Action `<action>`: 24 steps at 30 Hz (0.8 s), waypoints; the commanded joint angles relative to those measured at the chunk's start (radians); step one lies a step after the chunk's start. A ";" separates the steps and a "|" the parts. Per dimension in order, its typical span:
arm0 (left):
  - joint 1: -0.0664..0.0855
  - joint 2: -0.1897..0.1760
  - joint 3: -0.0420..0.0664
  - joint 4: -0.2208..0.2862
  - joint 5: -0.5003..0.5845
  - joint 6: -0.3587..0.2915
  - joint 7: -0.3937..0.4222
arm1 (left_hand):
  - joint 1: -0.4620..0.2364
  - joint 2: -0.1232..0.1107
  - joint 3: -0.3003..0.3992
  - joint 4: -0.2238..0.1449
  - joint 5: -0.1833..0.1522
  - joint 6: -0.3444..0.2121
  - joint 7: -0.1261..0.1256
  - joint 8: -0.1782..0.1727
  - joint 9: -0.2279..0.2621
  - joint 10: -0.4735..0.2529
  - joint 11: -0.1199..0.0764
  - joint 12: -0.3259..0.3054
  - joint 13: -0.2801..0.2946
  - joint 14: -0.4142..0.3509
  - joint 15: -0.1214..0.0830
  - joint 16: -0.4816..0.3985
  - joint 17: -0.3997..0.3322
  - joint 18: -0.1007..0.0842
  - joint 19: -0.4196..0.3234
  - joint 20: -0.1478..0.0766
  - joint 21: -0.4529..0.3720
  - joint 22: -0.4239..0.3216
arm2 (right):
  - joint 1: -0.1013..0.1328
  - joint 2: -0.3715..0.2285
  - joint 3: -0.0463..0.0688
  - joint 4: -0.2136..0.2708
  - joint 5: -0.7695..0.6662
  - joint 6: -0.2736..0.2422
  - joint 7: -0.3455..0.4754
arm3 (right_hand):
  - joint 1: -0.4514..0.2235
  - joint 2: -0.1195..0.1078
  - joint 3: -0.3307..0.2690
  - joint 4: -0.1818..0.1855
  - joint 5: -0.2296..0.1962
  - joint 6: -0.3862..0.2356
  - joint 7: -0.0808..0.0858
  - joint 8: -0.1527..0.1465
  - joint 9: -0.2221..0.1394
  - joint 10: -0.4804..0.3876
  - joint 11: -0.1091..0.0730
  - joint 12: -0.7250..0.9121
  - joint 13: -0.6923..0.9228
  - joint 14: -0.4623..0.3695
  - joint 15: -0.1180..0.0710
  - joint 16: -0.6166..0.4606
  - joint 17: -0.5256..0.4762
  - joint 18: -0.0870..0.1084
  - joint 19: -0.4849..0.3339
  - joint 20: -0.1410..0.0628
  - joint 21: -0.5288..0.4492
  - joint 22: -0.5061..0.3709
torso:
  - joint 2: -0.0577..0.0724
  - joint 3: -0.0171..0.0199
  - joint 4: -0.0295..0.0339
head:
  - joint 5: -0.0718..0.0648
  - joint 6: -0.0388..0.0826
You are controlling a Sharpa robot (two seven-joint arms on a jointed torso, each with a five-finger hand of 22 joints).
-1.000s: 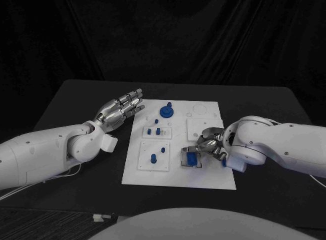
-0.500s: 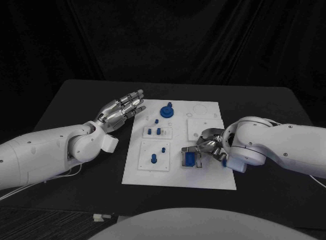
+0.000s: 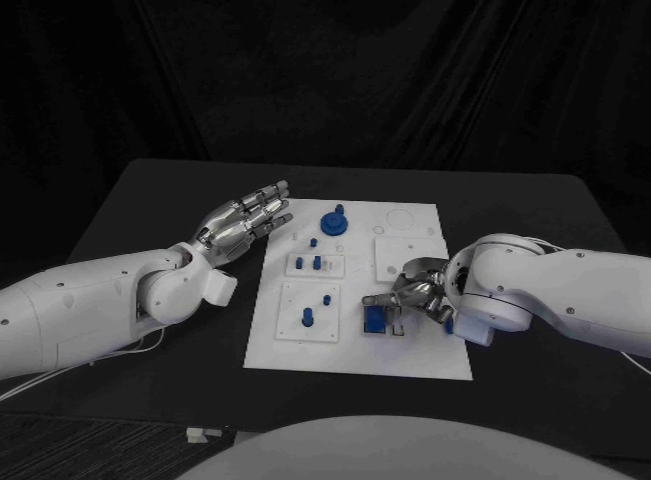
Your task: Assemble the parts on the task board
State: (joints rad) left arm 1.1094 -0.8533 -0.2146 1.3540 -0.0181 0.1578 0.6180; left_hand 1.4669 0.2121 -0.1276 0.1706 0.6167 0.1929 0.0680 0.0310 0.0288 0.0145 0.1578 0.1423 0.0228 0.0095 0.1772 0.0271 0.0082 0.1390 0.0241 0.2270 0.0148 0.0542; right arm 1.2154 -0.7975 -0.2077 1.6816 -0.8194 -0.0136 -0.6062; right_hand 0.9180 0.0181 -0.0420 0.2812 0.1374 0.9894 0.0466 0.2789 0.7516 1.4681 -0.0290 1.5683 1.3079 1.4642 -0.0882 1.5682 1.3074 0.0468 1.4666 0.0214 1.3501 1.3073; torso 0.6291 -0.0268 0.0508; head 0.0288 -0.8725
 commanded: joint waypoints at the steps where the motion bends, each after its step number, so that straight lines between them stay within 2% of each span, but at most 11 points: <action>1: -0.002 0.003 0.001 0.001 0.000 0.020 0.003 | 0.009 0.001 0.004 -0.004 0.005 -0.001 0.000 0.001 0.000 0.001 0.007 0.003 0.001 0.000 0.007 0.005 0.001 -0.018 0.003 0.007 0.004 0.001 | -0.003 -0.001 0.000 0.001 -0.020 0.013 -0.018 | -0.004 -0.013 -0.012 0.001 -0.021 0.005 0.004 -0.005 -0.003 0.103 0.008 0.003 0.263 0.107 0.005 0.003 0.263 0.005 0.031 0.005 -0.004 0.194 | 0.000 0.0000 -0.0001 | 0.000 0.000; 8: -0.003 0.003 0.001 0.000 0.000 0.022 0.000 | 0.009 0.001 0.004 -0.004 0.005 -0.001 0.000 0.001 0.000 0.001 0.007 0.003 0.001 0.000 0.007 0.005 0.001 -0.018 0.003 0.007 0.004 0.001 | -0.003 -0.010 0.000 0.006 -0.026 -0.004 -0.017 | -0.025 -0.011 -0.040 0.009 -0.076 0.005 0.005 -0.003 -0.008 0.103 0.008 0.003 0.263 0.107 0.006 0.003 0.263 0.005 0.031 0.005 -0.008 0.193 | 0.001 0.0002 0.0002 | 0.002 0.000; 12: -0.004 0.003 0.001 -0.001 0.000 0.023 -0.002 | 0.009 0.001 0.004 -0.004 0.005 -0.001 0.000 0.001 0.000 0.001 0.007 0.003 0.001 0.000 0.007 0.005 0.001 -0.018 0.003 0.007 0.004 0.001 | -0.003 -0.021 0.000 0.014 -0.027 -0.025 -0.010 | -0.034 -0.008 -0.045 0.010 -0.079 0.007 0.005 -0.001 -0.008 0.103 0.008 0.003 0.263 0.107 0.006 0.003 0.263 0.006 0.031 0.005 -0.009 0.193 | 0.000 0.0002 0.0001 | 0.005 0.000; 17: -0.004 0.001 0.001 -0.001 0.000 0.025 -0.005 | 0.009 0.001 0.004 -0.004 0.005 -0.001 0.000 0.001 0.000 0.001 0.007 0.003 0.001 0.000 0.007 0.005 0.001 -0.018 0.003 0.007 0.004 0.001 | -0.002 -0.057 0.000 0.053 -0.029 -0.069 0.045 | -0.032 0.000 -0.047 0.006 -0.065 0.014 0.003 0.005 -0.006 0.103 0.007 0.003 0.263 0.107 0.005 0.003 0.263 0.005 0.032 0.005 -0.007 0.194 | 0.000 0.0002 -0.0004 | 0.009 0.000; 19: -0.004 0.001 0.001 -0.001 0.000 0.025 -0.006 | 0.009 0.001 0.004 -0.004 0.005 -0.001 0.000 0.001 0.000 0.001 0.007 0.003 0.001 0.000 0.007 0.005 0.001 -0.018 0.003 0.007 0.004 0.001 | 0.000 -0.071 0.000 0.070 -0.040 -0.085 0.070 | 0.004 0.002 -0.044 -0.007 -0.019 0.014 -0.001 0.020 0.003 0.103 0.004 0.003 0.263 0.107 0.002 0.003 0.263 0.004 0.034 0.002 -0.003 0.195 | -0.001 0.0002 -0.0004 | 0.008 0.000; 20: -0.004 0.001 0.001 -0.002 0.000 0.025 -0.006 | 0.009 0.001 0.004 -0.004 0.005 -0.001 0.000 0.001 0.000 0.001 0.007 0.003 0.001 0.000 0.007 0.005 0.001 -0.018 0.003 0.007 0.004 0.001 | 0.000 -0.081 0.000 0.082 -0.058 -0.095 0.088 | 0.025 0.000 -0.045 -0.014 0.009 0.009 -0.003 0.037 0.017 0.103 0.002 0.003 0.263 0.107 0.001 0.003 0.263 0.003 0.035 0.001 0.001 0.197 | 0.000 0.0003 -0.0004 | 0.007 0.000; 24: -0.005 0.002 0.001 -0.002 0.000 0.026 -0.006 | 0.009 0.001 0.006 -0.005 0.004 0.000 0.002 0.002 0.000 0.001 0.007 0.004 0.001 0.000 0.008 0.006 0.002 -0.019 0.003 0.007 0.004 0.002 | 0.002 -0.110 0.000 0.123 -0.184 -0.124 0.145 | 0.081 -0.010 -0.053 -0.035 0.040 -0.015 -0.011 0.114 0.088 0.103 -0.006 0.003 0.263 0.107 -0.006 0.003 0.263 0.000 0.041 -0.005 0.016 0.202 | -0.001 0.0006 -0.0005 | 0.005 0.000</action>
State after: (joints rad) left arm 1.1061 -0.8533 -0.2146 1.3505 -0.0181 0.1692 0.6044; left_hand 1.4669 0.2121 -0.1250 0.1681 0.6167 0.1929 0.0680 0.0310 0.0287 0.0144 0.1577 0.1423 0.0228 0.0094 0.1772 0.0270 0.0089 0.1390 0.0244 0.2273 0.0148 0.0551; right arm 1.2161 -0.9022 -0.2080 1.7922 -0.8856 -0.0769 -0.5404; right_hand 0.9930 0.0056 -0.0960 0.2487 0.1735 0.9703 0.0356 0.3962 0.8437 1.4662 -0.0309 1.5683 1.3076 1.4642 -0.0882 1.5682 1.3073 0.0467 1.4666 0.0214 1.3632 1.3079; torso 0.6286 -0.0266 0.0503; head 0.0349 -0.8725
